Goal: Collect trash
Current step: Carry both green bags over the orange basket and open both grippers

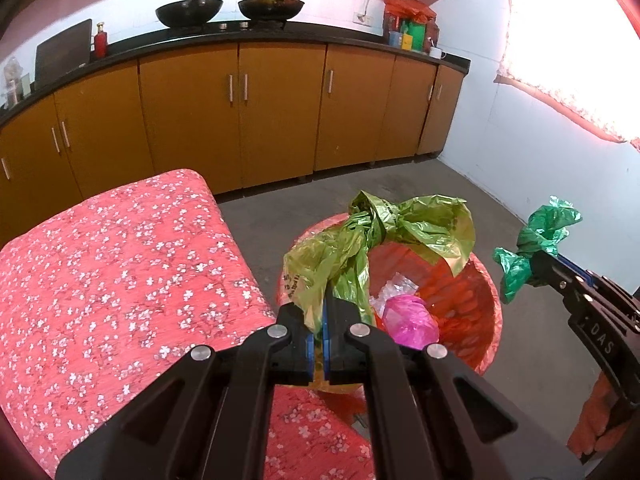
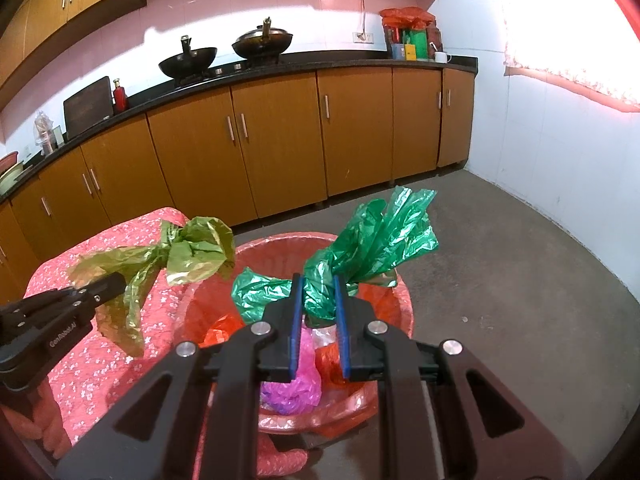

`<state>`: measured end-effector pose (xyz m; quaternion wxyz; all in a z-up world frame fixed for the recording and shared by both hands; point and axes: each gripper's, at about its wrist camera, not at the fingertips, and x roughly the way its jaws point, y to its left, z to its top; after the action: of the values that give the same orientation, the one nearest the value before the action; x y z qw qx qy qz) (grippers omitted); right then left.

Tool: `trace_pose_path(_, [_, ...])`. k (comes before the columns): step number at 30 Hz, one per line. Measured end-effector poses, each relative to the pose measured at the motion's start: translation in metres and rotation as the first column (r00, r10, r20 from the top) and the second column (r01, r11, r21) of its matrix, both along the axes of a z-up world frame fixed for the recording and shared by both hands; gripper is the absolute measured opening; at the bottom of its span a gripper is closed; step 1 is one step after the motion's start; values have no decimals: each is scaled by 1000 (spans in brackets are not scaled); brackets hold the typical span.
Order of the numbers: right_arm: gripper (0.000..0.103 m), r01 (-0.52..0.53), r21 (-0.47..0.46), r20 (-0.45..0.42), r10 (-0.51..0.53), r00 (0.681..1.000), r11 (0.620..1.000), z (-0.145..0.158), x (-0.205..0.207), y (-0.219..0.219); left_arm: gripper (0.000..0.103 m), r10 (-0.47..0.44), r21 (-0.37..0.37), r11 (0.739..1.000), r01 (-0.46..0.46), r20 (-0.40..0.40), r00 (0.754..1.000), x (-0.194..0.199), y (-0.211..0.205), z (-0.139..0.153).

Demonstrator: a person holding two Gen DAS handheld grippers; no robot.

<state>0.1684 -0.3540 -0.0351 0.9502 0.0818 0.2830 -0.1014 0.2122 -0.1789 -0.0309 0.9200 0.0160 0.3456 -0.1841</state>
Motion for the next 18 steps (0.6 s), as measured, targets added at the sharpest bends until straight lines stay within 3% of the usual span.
trace_pose_path(18, [16, -28, 4, -13, 28, 1000, 1000, -15, 15, -6, 2, -25, -2, 1000, 25, -43, 999, 22, -22, -23])
